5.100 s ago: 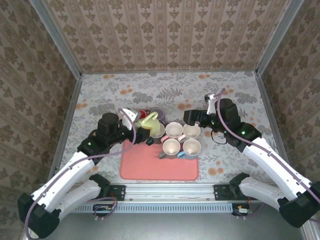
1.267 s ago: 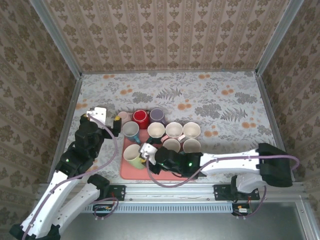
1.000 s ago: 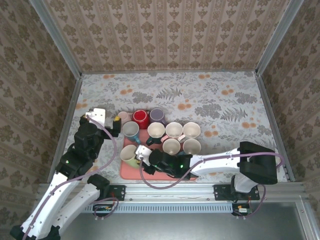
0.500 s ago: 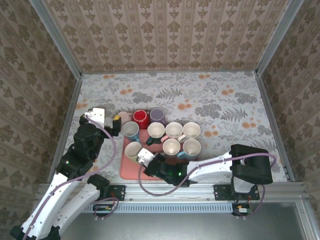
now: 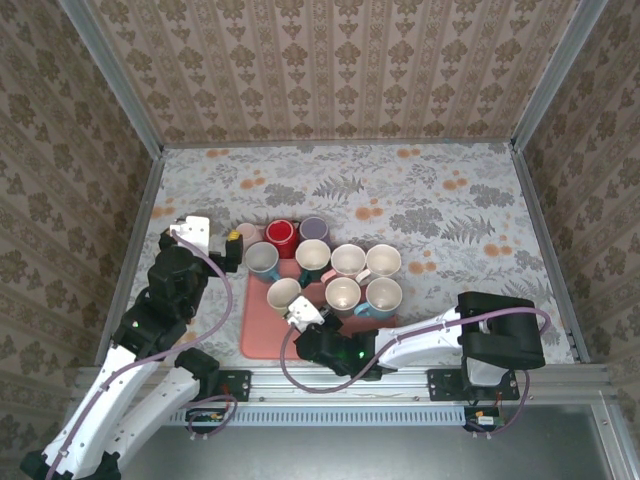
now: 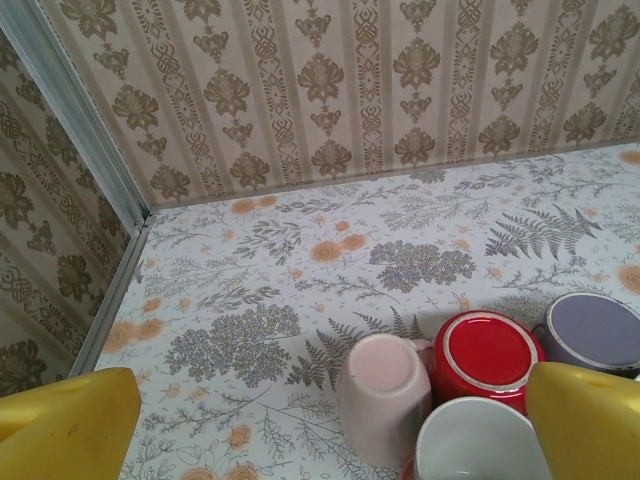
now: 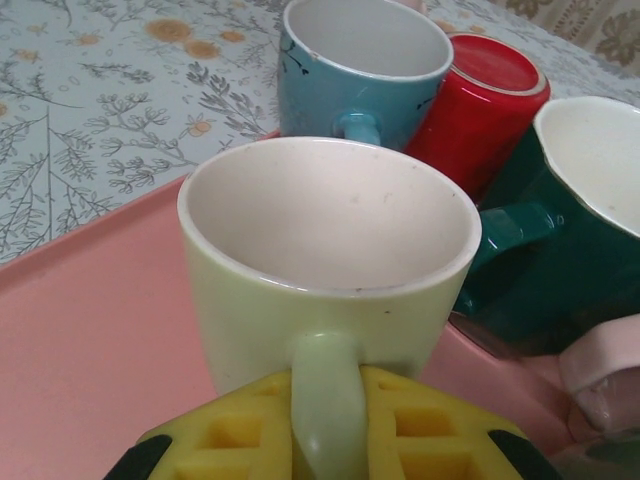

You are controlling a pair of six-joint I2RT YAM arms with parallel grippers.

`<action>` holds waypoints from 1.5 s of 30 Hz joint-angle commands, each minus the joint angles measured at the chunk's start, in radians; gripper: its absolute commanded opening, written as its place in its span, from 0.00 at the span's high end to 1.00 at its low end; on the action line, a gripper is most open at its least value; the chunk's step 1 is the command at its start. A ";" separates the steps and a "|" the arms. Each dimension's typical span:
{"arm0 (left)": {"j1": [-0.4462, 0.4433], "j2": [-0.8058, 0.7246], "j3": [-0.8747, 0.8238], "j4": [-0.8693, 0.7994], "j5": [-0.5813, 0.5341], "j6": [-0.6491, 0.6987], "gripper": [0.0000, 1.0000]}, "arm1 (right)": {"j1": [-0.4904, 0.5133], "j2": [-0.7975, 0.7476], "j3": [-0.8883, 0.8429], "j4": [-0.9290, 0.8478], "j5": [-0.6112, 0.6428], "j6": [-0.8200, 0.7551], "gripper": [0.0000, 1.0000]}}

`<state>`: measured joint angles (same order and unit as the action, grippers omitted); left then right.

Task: Turn the mug right side up

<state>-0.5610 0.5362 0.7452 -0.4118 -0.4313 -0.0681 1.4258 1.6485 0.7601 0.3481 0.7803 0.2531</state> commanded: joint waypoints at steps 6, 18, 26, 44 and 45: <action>0.006 -0.009 -0.020 0.032 -0.015 -0.009 0.00 | -0.001 -0.047 -0.040 -0.028 0.089 0.086 0.98; 0.004 -0.011 -0.024 0.032 -0.015 -0.004 0.00 | 0.009 -0.055 -0.054 -0.046 0.151 0.119 0.75; 0.004 -0.010 -0.027 0.038 -0.014 0.002 0.00 | 0.016 -0.080 -0.070 -0.061 0.120 0.125 0.69; -0.002 0.076 0.027 -0.007 0.051 -0.005 0.00 | 0.026 -0.171 -0.048 -0.130 0.100 0.062 0.66; -0.003 0.105 0.042 -0.020 0.062 -0.012 0.00 | 0.021 -0.191 -0.032 -0.165 0.060 0.053 0.64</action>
<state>-0.5613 0.5926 0.7368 -0.4076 -0.4076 -0.0681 1.4490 1.5208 0.6937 0.2440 0.8749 0.3477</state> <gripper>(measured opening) 0.997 0.349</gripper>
